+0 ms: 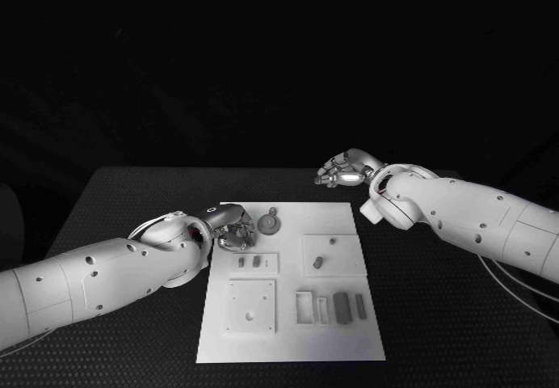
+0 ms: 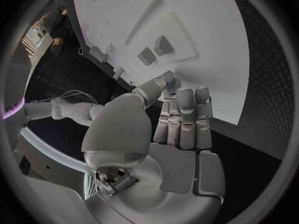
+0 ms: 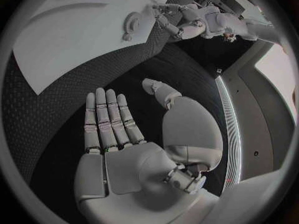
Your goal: Assemble the parts on the task board
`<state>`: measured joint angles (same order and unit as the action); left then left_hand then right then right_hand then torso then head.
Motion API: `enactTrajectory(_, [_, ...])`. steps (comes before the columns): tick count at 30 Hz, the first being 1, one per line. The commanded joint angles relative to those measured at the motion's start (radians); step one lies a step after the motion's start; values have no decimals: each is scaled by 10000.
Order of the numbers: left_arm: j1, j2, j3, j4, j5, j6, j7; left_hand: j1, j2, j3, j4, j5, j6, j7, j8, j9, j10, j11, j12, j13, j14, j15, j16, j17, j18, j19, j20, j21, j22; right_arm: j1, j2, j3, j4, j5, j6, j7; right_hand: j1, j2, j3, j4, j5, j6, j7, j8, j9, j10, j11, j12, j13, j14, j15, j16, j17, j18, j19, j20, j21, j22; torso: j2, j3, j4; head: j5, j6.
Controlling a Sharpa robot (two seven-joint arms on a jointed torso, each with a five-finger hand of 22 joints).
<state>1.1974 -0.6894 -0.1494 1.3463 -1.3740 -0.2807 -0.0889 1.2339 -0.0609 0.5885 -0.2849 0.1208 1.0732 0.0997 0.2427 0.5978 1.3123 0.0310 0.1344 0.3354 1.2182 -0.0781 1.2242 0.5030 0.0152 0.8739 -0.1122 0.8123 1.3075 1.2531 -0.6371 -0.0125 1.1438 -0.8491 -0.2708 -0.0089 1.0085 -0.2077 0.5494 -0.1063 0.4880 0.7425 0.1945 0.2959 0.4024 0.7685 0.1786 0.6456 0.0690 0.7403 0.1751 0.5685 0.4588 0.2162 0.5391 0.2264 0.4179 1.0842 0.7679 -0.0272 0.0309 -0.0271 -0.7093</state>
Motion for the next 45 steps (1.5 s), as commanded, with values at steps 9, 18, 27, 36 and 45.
enactTrajectory(9, [-79, 114, -18, -126, -375, 406, -294, -29, 70, 64, -5, 44, 44, 0, 40, 2, 56, -5, -79, 0, -3, -36, 57, -12, 87, 81, -643, 21, 181, -4, -11, 1, 19, 3, 91, 62, -61, 37, -3, -86, -37, -58, 321, 36, -11, 89, 13, -70, -4, -75, -16, 68, -19, -63, -3, 20, -42, 13, 5, 1, -4, -4, -19])
enactTrajectory(18, [-164, 227, -23, -226, -384, 466, -292, -19, 80, 71, -11, 46, 43, -1, 39, 0, 59, -4, -87, -1, -4, -35, 58, -14, 88, 83, -646, 23, 182, -5, -17, 1, 18, 3, 92, 62, -63, 39, -3, -87, -38, -58, 321, 37, -13, 90, 12, -71, -4, -75, -16, 71, -25, -62, -2, 20, -47, 17, 7, -3, -10, -23, -44])
enactTrajectory(27, [-245, 310, -23, -309, -303, 433, -214, -23, 83, 71, -9, 44, 39, 1, 37, -2, 60, -3, -92, -2, -3, -34, 60, -15, 87, 85, -646, 24, 183, -9, -15, 1, 12, 3, 102, 62, -65, 39, -3, -88, -37, -58, 321, 38, -14, 91, 13, -72, -4, -76, -16, 73, -28, -62, -1, 21, -49, 19, 4, -5, -2, -48, -37])
enactTrajectory(36, [-245, 275, -23, -301, -126, 448, -240, 7, -51, 70, -28, 6, -191, 101, -92, -76, -101, 61, -252, -52, -60, 25, 37, -44, 86, 54, -620, 8, 181, -10, -29, 1, 14, 3, 97, 61, -66, 39, -3, -91, -37, -59, 321, 38, -16, 92, 12, -74, -4, -77, -17, 76, -33, -62, 0, 21, -53, 23, 6, 0, -3, -58, -30])
enactTrajectory(45, [-245, 205, -23, -326, -98, 409, -340, 112, -275, 23, -12, -39, -646, 162, -319, -197, -269, 149, -406, -86, -74, 109, 93, -44, 110, 28, -544, 14, 193, -13, -65, 1, 13, 3, 93, 75, -66, 35, -3, -95, -37, -60, 321, 38, -18, 91, 12, -76, -4, -79, -16, 79, -38, -62, 1, 21, -58, 26, 4, -4, -4, -62, -25])
